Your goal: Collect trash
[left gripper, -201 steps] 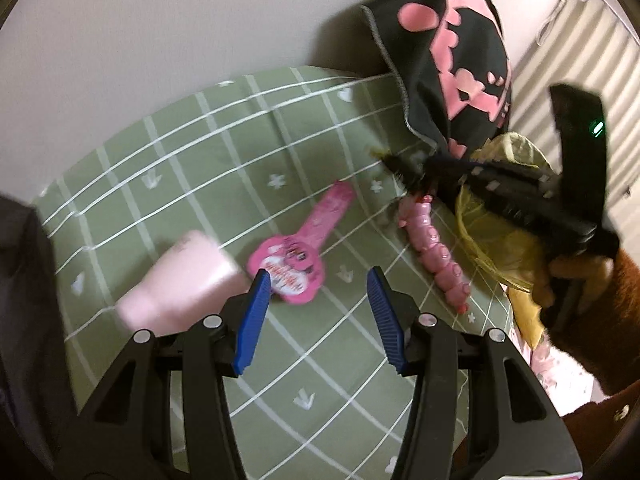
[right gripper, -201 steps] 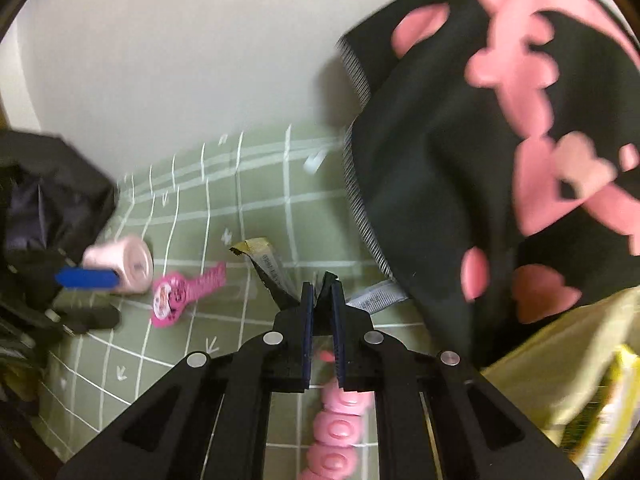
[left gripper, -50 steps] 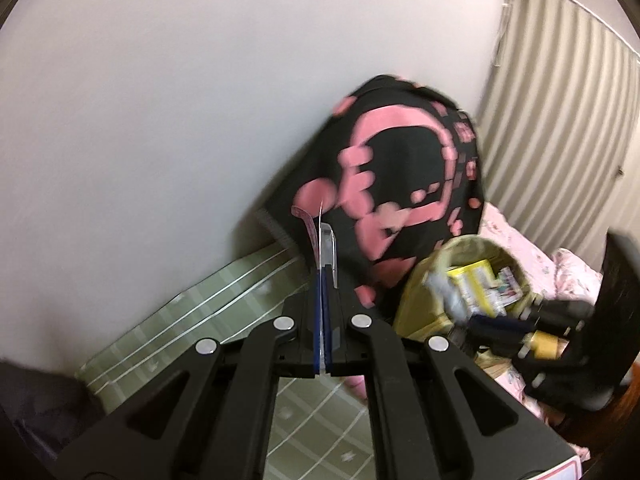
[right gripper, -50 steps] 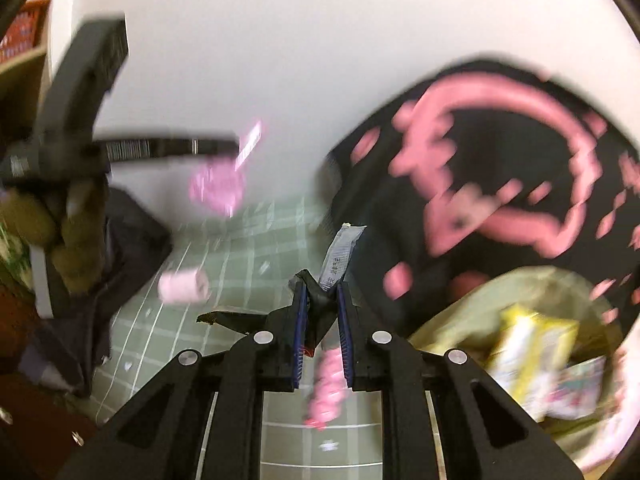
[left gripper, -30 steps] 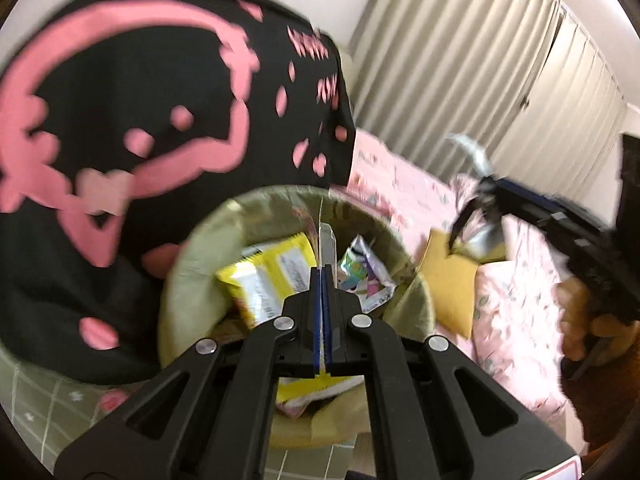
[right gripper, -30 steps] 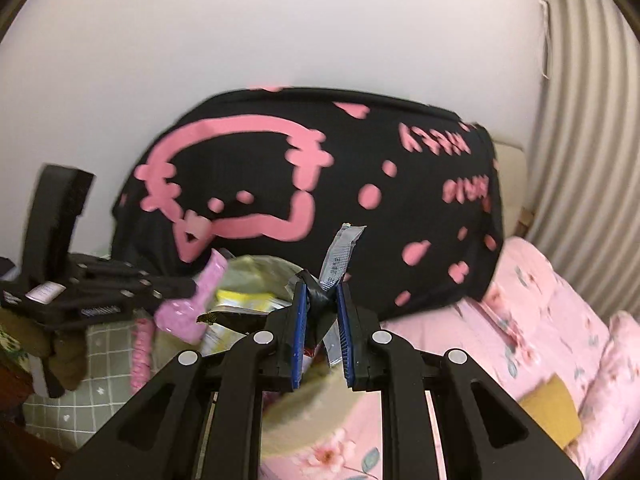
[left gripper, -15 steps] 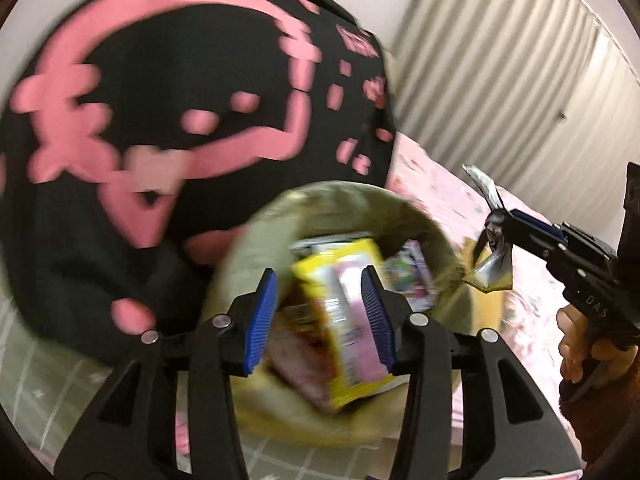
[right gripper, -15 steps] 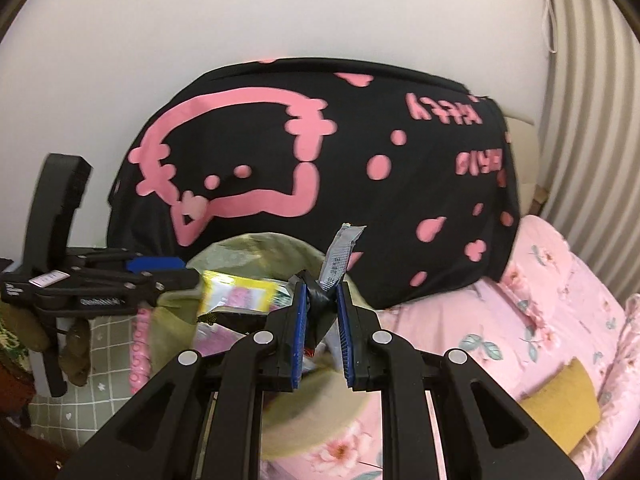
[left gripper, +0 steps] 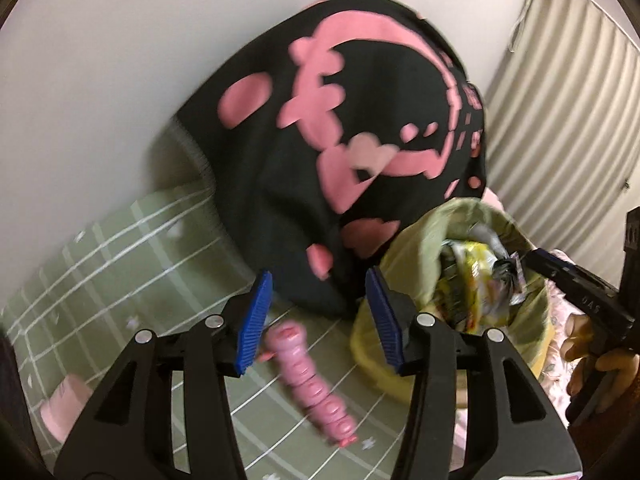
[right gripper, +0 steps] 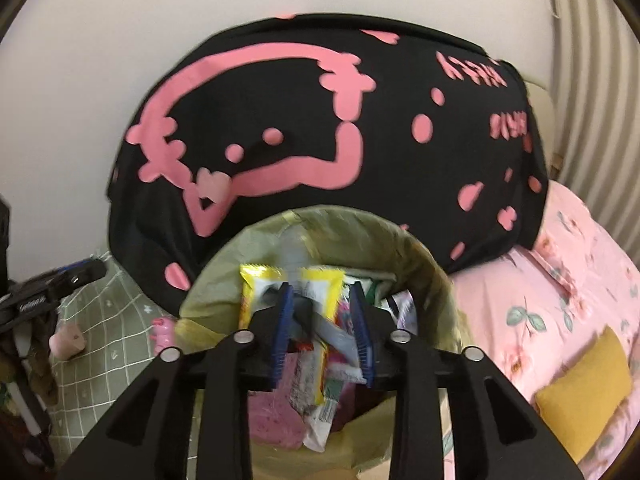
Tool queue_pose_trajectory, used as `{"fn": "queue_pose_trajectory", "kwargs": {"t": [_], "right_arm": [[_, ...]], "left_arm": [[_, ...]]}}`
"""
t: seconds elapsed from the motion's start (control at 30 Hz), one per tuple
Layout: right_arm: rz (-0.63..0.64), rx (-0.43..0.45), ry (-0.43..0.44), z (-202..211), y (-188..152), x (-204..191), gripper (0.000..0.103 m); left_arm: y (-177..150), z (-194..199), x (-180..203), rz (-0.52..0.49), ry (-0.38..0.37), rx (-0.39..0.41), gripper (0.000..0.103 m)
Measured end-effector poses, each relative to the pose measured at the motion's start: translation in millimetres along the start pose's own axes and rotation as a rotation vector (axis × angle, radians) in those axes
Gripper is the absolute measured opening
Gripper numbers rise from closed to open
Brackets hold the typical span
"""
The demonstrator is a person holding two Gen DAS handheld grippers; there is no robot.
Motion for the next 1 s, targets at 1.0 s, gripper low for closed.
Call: {"fn": "queue_pose_trajectory", "kwargs": {"t": [1.0], "right_arm": [[0.139, 0.077, 0.186, 154.0, -187.5, -47.9, 0.033]], "left_arm": [[-199.3, 152.8, 106.8, 0.011, 0.398, 0.14, 0.069]]}}
Point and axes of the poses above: each gripper's, at about its wrist camera, not at the fingertips, and z roughly against the way its jaws point, x to its right, y to its top, the point moved 1 cm from there along -z, roughly the way its jaws point, and after that the axes turned 12 degrees about -y, right-handed, at the moved point
